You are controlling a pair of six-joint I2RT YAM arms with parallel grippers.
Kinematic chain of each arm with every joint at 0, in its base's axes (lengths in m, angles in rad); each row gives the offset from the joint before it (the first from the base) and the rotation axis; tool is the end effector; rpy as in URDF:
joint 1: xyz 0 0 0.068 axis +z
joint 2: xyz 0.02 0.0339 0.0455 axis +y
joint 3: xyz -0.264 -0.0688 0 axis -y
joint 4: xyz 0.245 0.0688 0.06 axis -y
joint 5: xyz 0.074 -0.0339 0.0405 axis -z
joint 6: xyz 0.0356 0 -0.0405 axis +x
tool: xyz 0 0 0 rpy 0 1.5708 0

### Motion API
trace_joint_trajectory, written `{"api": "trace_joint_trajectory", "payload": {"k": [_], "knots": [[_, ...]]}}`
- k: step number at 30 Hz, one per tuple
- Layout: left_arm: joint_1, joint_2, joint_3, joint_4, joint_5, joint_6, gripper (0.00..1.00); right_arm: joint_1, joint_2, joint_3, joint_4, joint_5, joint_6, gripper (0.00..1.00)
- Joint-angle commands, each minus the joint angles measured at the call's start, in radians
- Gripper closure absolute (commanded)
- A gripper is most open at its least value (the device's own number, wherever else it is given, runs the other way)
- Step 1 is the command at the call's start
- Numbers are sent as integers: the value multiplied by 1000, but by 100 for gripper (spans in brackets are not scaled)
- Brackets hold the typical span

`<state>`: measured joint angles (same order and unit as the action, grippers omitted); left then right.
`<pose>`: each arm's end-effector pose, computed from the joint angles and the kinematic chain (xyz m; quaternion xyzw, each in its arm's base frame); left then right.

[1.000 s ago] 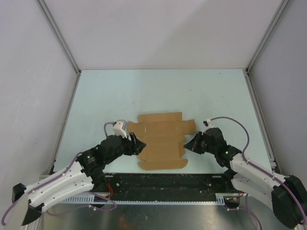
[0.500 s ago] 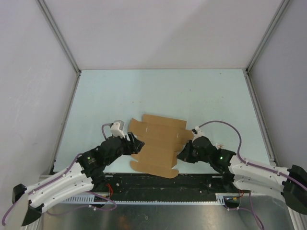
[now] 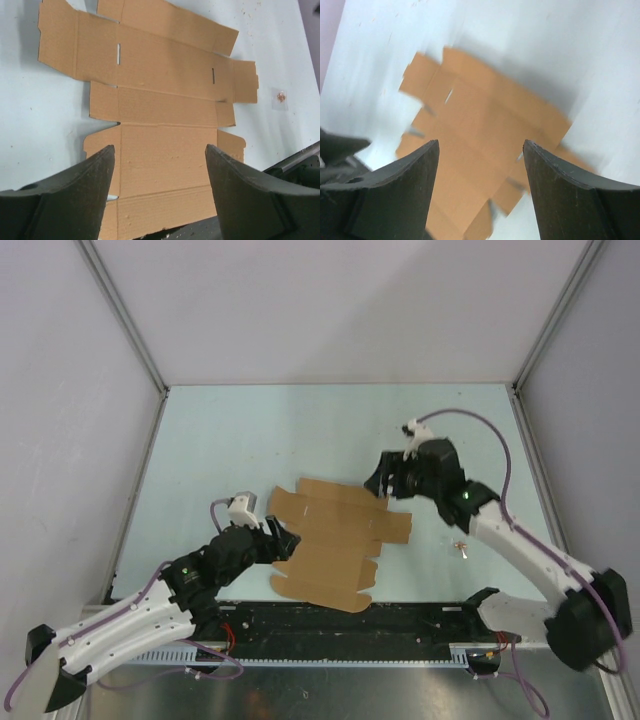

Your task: Fold the paper box

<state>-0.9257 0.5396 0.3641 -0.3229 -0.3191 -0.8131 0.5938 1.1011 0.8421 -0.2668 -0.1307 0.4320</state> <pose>0.0930 -0.1051 0.2139 -0.0333 0.8520 -0.2972 0.4298 0.2023 0.1422 0.2893 -0.1024 0.8593 0.2937 0.4061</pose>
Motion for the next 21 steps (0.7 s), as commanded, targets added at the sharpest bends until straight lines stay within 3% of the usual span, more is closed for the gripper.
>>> {"api": "trace_joint_trajectory", "payload": {"k": [1, 2, 3, 8, 16, 21], "knots": [[-2, -13, -5, 15, -24, 0, 17, -152, 214, 170, 115, -271, -256, 25], [-2, -15, -5, 16, -37, -1, 6, -155, 323, 217, 75, -267, -294, 25], [1, -26, -5, 15, -41, -4, 1, -155, 386, 320, 52, -264, -329, 24], [22, -44, 15, -10, -60, -6, 0, -169, 626, 471, 18, -385, -524, 22], [31, -199, -4, -21, -116, 22, 0, -238, 821, 614, -96, -616, -650, 19], [34, -273, -16, -39, -126, 48, 0, -221, 901, 670, -147, -636, -714, 19]]}}
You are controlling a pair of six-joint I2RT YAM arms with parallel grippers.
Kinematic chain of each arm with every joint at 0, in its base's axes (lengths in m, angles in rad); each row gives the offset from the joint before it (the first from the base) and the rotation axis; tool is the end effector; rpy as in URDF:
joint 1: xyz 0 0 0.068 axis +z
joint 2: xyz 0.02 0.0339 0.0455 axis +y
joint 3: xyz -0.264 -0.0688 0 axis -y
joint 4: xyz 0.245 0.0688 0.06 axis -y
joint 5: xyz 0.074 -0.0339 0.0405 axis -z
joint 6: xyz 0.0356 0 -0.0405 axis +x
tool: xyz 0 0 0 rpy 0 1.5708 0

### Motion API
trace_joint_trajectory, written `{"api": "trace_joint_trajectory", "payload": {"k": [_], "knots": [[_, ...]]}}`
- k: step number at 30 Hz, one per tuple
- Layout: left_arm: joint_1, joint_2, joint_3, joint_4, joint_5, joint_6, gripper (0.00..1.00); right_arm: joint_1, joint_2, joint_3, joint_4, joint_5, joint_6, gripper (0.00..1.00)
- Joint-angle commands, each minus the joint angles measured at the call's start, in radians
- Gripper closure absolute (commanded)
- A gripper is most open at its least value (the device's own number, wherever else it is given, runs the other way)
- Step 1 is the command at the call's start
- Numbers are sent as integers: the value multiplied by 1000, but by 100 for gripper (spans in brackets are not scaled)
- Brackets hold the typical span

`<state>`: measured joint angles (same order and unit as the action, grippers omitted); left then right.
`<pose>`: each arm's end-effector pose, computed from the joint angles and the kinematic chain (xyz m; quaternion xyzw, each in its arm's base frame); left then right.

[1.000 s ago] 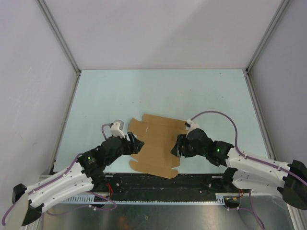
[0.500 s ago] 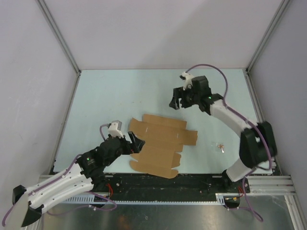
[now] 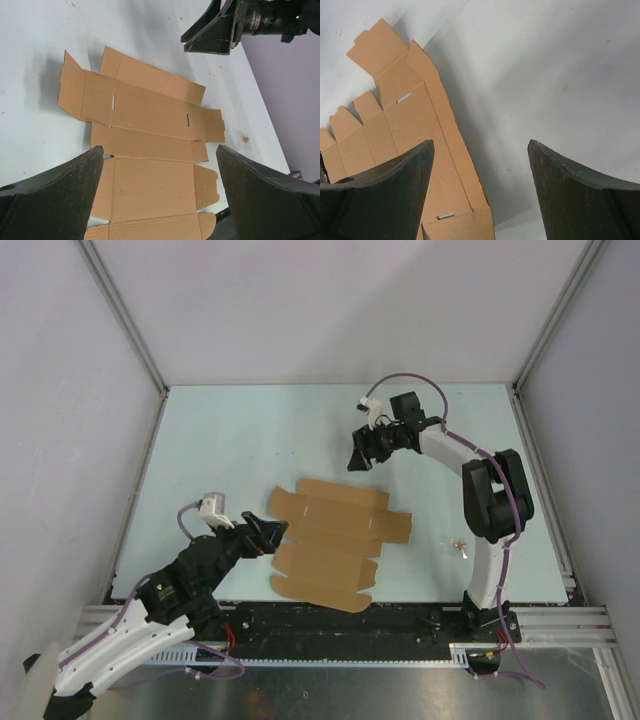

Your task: Fold the paper box

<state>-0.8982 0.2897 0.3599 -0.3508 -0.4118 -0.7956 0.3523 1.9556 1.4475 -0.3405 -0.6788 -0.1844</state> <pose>0.0795 -0.0769 0.2364 -0.0827 0.7874 -0.3328 0.5122 0.3955 0.1692 0.2151 -0.3473 0.8194 0.3383 0.3059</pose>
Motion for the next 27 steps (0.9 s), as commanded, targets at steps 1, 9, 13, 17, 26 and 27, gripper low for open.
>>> {"api": "trace_joint_trajectory", "payload": {"k": [1, 9, 13, 17, 26, 27], "knots": [[7, -21, -10, -14, -33, 32, 0, 25, 75, 77, -104, -91, -108, 19], [7, 71, 22, -27, -25, 47, 0, 59, 158, 149, -186, -39, -161, 19], [7, 83, 24, -28, -28, 49, 0, 62, 193, 186, -232, -33, -179, 20], [7, 69, 14, -30, -24, 47, 0, 68, 218, 195, -258, -25, -204, 24], [7, 58, -1, -30, -19, 58, 0, 74, 232, 188, -272, -51, -210, 34], [7, 60, -1, -28, -19, 59, 0, 76, 230, 185, -276, -60, -213, 36]]}}
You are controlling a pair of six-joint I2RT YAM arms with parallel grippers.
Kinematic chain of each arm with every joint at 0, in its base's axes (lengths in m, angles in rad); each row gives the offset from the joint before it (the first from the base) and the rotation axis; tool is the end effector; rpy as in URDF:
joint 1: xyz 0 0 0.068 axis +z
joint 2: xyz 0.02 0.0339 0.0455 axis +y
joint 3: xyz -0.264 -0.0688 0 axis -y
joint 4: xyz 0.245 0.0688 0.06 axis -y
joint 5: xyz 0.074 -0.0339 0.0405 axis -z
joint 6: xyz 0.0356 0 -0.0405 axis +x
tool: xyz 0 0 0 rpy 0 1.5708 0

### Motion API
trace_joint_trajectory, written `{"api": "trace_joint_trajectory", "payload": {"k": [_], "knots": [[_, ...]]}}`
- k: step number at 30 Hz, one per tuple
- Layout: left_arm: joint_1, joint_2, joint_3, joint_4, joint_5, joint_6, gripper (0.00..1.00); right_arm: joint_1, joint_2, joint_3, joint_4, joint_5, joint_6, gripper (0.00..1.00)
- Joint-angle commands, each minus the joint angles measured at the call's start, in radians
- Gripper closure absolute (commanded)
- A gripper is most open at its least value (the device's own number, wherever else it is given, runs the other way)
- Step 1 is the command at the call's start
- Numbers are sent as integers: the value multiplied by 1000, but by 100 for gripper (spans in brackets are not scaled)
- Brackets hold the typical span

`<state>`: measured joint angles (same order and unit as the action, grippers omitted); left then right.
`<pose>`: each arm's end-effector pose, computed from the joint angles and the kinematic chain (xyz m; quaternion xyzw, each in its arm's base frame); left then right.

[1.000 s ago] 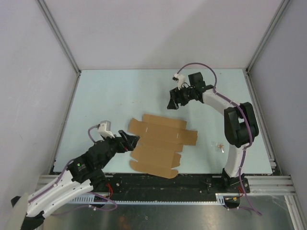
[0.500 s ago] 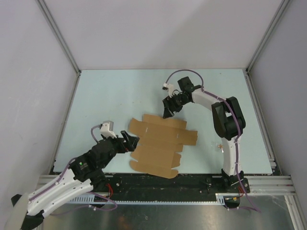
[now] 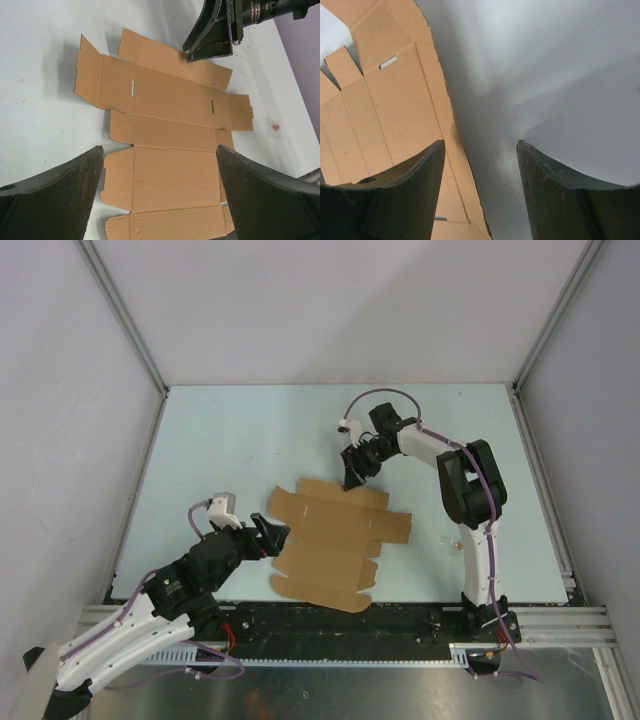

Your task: Fold the paper box

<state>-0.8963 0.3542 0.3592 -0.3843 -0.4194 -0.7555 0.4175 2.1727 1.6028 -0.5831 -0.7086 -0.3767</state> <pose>0.0838 -0.0816 0.2269 -0.0596 0.8158 -0.2867 0.4987 0.4012 0.2033 0.1571 -0.4212 0.8183 0.3433 0.1875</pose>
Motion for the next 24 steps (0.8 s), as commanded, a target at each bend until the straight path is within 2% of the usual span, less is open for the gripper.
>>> {"api": "trace_joint_trajectory", "payload": {"k": [1, 14, 18, 24], "knots": [[5, -6, -2, 4, -13, 18, 0, 15, 12, 29, -37, -34, -21, 38], [10, -15, -2, 4, -32, 45, 0, 63, -2, 5, -46, -71, -31, 53], [16, -15, -3, 4, -36, 54, 0, 67, 1, 2, -53, -78, -34, 63], [25, -1, 9, 5, -35, 88, 1, 81, -24, -26, -54, -58, -18, 71]]}}
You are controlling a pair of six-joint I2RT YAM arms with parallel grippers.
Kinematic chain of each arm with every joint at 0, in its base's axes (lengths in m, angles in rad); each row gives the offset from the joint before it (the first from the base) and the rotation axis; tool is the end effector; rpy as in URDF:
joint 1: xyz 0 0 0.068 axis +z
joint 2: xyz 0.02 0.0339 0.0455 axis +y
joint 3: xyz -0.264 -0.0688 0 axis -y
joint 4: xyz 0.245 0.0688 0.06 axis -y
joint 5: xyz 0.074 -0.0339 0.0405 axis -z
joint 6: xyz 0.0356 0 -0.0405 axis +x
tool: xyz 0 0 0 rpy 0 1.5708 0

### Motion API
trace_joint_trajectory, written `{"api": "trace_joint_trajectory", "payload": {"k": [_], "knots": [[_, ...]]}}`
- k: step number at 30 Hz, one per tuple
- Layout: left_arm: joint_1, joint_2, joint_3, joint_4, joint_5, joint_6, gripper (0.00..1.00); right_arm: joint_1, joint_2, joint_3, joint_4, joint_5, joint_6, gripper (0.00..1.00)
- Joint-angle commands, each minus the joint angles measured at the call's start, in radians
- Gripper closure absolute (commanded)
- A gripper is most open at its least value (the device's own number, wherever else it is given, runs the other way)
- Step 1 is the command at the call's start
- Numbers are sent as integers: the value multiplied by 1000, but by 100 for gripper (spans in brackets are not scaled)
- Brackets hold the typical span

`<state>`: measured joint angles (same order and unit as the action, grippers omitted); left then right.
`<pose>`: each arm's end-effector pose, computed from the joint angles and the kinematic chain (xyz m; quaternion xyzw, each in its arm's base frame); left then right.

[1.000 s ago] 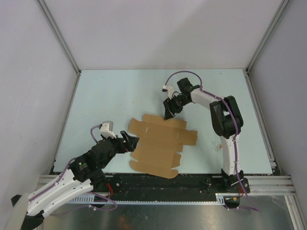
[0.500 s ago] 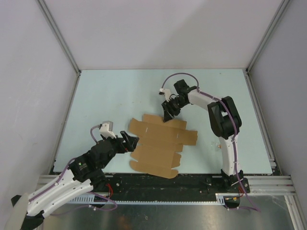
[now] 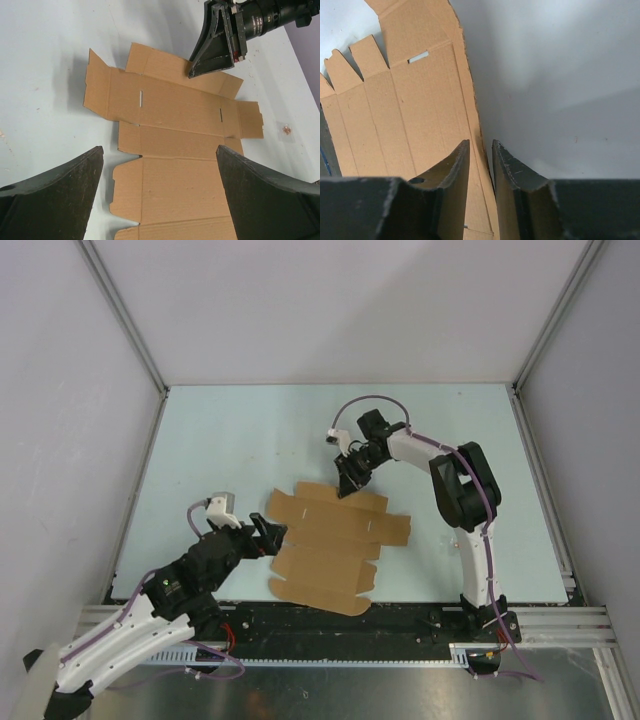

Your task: Fold the paper box

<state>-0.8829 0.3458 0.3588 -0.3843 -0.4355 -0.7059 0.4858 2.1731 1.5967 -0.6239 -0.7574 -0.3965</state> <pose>0.0845 -0.0792 0.2276 -0.0502 0.8136 -0.2682 0.5134 0.3811 0.2289 0.1547 -0.4515 0.7967 0.3707 0.1547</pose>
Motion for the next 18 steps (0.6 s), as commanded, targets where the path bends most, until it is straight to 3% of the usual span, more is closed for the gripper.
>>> {"api": "trace_joint_trajectory", "payload": {"k": [1, 8, 15, 18], "knots": [[13, 9, 14, 7, -19, 45, 1, 19, -35, -23, -13, -5, 10, 72], [28, 50, 48, 18, -42, 86, 2, 48, -75, -60, -2, 56, 47, 79], [53, 90, 81, 99, -26, 144, 7, 53, -148, -106, 21, 90, 105, 99], [71, 127, 100, 165, 6, 181, 10, 62, -194, -119, 26, 151, 134, 100]]}}
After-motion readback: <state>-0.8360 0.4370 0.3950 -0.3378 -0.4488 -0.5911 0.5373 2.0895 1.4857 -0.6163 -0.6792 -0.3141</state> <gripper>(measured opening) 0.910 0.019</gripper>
